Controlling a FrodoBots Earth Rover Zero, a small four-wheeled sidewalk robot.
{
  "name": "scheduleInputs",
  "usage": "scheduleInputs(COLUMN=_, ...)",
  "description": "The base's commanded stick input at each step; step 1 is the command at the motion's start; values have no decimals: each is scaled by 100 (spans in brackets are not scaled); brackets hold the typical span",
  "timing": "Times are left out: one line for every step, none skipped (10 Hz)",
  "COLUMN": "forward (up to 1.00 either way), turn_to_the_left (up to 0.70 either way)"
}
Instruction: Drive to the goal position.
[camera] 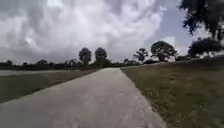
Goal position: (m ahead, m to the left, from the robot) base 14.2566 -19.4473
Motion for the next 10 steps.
scheduleInputs(forward=85, turn_to_the_left=0)
scheduleInputs(forward=85, turn_to_the_left=0)
scheduleInputs(forward=85, turn_to_the_left=0)
scheduleInputs(forward=85, turn_to_the_left=0)
scheduleInputs(forward=85, turn_to_the_left=0)
scheduleInputs(forward=85, turn_to_the_left=0)
scheduleInputs(forward=85, turn_to_the_left=0)
scheduleInputs(forward=85, turn_to_the_left=0)
scheduleInputs(forward=85, turn_to_the_left=0)
scheduleInputs(forward=85, turn_to_the_left=0)
